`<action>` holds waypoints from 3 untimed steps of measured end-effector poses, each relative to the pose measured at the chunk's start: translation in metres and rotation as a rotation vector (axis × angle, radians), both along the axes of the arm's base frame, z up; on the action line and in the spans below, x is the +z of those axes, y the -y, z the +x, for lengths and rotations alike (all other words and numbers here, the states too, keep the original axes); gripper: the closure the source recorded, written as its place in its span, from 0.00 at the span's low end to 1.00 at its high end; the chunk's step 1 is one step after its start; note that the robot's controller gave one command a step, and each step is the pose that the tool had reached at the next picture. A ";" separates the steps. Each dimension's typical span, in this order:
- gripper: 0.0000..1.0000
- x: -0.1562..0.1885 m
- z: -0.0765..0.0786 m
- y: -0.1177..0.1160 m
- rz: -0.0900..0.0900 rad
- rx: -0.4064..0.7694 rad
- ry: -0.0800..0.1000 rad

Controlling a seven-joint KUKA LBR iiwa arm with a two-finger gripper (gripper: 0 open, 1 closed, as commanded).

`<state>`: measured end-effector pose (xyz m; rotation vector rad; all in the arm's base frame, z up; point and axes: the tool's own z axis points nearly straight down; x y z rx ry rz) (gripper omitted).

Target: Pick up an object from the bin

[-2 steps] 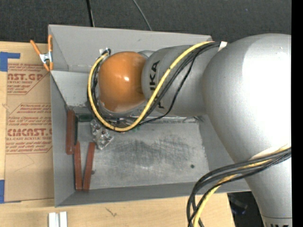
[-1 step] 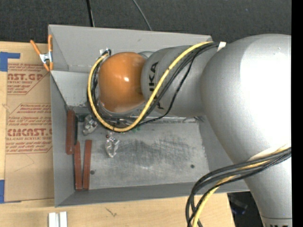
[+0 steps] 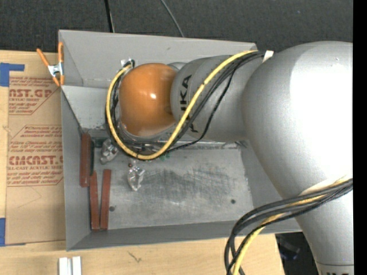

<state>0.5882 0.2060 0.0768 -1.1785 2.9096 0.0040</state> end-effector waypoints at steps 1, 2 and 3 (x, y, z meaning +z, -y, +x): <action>1.00 -0.001 -0.010 -0.030 0.000 0.413 0.009; 1.00 -0.001 -0.010 -0.030 0.000 0.414 0.009; 1.00 -0.001 -0.007 -0.031 0.002 0.464 0.003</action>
Offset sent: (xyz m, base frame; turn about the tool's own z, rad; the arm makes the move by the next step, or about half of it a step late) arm 0.0000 0.0000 0.0000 0.0000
